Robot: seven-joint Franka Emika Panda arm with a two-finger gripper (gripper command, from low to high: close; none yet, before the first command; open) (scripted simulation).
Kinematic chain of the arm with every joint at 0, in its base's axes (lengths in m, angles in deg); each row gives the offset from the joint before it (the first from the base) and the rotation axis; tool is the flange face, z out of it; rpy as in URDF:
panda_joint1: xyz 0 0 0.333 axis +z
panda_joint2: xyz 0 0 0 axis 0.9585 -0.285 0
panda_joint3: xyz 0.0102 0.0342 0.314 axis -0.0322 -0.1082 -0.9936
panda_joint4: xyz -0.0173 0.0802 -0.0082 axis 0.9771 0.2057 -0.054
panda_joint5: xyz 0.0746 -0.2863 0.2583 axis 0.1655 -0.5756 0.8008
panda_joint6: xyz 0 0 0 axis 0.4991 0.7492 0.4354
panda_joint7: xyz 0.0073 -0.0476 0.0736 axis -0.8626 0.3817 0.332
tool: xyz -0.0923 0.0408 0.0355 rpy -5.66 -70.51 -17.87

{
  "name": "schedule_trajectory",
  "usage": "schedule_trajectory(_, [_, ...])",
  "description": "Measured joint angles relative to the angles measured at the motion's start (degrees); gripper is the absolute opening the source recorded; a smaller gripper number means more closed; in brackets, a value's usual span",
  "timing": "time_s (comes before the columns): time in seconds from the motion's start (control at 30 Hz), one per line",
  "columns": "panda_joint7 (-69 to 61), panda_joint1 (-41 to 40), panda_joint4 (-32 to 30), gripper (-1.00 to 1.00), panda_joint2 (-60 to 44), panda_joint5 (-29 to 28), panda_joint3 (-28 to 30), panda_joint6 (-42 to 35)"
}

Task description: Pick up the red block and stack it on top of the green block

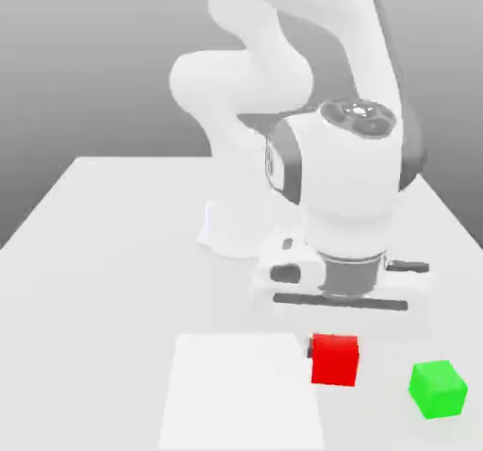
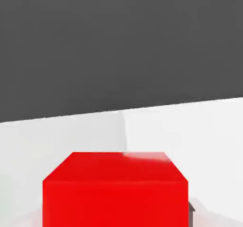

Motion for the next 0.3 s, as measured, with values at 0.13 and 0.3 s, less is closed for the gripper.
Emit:
schedule_trajectory(0.13, [2.50, 7.00, 3.44, -1.00, -7.45, -6.08, -1.06, 3.44])
schedule_trajectory(0.3, [3.46, 8.00, 3.74, 1.00, -9.35, -7.52, -0.32, 4.92])
